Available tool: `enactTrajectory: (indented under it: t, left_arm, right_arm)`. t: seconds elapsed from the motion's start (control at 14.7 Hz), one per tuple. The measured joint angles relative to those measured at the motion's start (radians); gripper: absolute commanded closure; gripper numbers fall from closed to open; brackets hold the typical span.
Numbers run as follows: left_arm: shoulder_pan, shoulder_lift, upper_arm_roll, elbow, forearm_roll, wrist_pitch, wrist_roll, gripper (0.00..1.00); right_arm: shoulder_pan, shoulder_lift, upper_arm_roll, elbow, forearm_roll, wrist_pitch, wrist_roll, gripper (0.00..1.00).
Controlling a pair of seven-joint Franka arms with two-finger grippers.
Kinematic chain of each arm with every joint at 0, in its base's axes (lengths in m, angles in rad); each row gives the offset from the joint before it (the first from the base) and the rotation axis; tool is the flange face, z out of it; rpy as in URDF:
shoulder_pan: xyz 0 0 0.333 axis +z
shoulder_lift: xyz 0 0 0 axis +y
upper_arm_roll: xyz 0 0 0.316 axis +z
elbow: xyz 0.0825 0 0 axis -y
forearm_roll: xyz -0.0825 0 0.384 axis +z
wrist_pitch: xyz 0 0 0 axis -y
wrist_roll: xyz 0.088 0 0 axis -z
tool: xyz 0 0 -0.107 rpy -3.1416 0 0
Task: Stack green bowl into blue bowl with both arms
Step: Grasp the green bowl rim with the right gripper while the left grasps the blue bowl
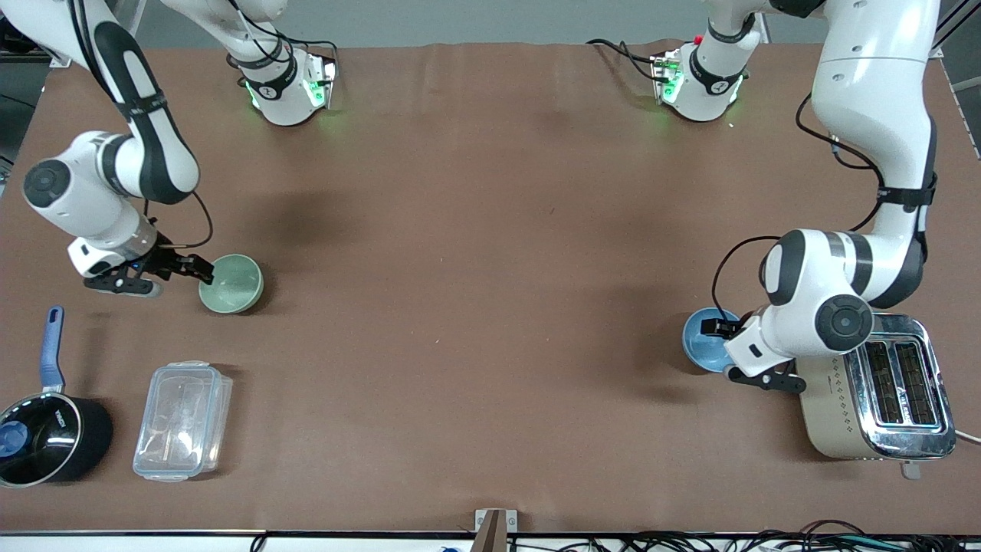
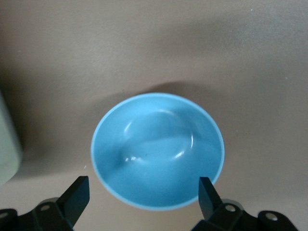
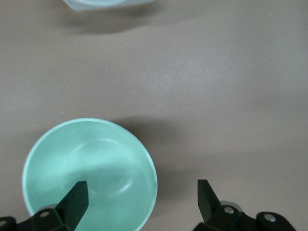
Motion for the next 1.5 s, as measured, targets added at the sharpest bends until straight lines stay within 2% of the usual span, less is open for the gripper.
enactTrajectory:
  t: [0.14, 0.2, 0.34, 0.41, 0.48, 0.54, 0.82, 0.88, 1.02, 1.16, 1.36, 1.5]
  left_arm:
    - [-0.001, 0.028, 0.0, 0.0, 0.002, 0.031, 0.0, 0.0]
    - [0.001, 0.035, 0.001, 0.001, 0.01, 0.04, 0.0, 0.0]
    - [0.008, 0.038, 0.001, 0.004, 0.05, 0.043, 0.0, 0.0]
    - [0.015, 0.038, 0.001, 0.005, 0.063, 0.045, 0.0, 0.0]
    - [0.023, 0.04, 0.002, 0.005, 0.07, 0.049, 0.0, 0.02]
    - [0.032, 0.046, 0.002, 0.004, 0.071, 0.055, 0.001, 0.15]
    - [0.047, 0.081, 0.002, 0.003, 0.072, 0.079, 0.002, 0.84]
    - [0.047, 0.085, 0.002, 0.003, 0.072, 0.081, 0.002, 0.93]
    - [0.045, 0.086, 0.001, 0.004, 0.072, 0.082, 0.002, 0.99]
    - [0.045, 0.086, -0.006, 0.007, 0.072, 0.083, 0.01, 1.0]
    - [0.044, 0.071, -0.045, 0.024, 0.072, 0.078, 0.03, 1.0]
    - [0.044, 0.058, -0.098, 0.044, 0.072, 0.079, 0.026, 1.0]
  right_arm:
    - [0.0, 0.039, 0.0, 0.0, 0.0, 0.049, 0.001, 0.09]
    - [-0.001, 0.06, -0.001, 0.001, 0.0, 0.081, 0.001, 0.18]
    - [-0.003, 0.092, -0.002, 0.001, 0.001, 0.113, 0.002, 0.45]
    - [-0.003, 0.101, -0.002, 0.001, 0.001, 0.116, 0.002, 0.74]
    - [-0.003, 0.105, -0.001, 0.001, 0.001, 0.116, 0.002, 0.97]
    - [-0.003, 0.106, -0.001, 0.001, 0.001, 0.116, 0.002, 1.0]
    - [-0.003, 0.106, -0.001, 0.001, 0.001, 0.116, 0.003, 1.0]
    - [-0.003, 0.106, -0.001, 0.002, 0.001, 0.115, 0.003, 1.0]
    - [-0.003, 0.091, 0.004, 0.005, 0.004, 0.1, 0.005, 1.0]
    - [-0.002, 0.072, 0.007, 0.018, 0.004, 0.042, 0.012, 1.0]
    - [-0.002, 0.038, 0.007, 0.087, 0.004, -0.11, 0.013, 1.0]
    - [-0.001, 0.014, 0.008, 0.157, 0.004, -0.229, 0.013, 1.0]
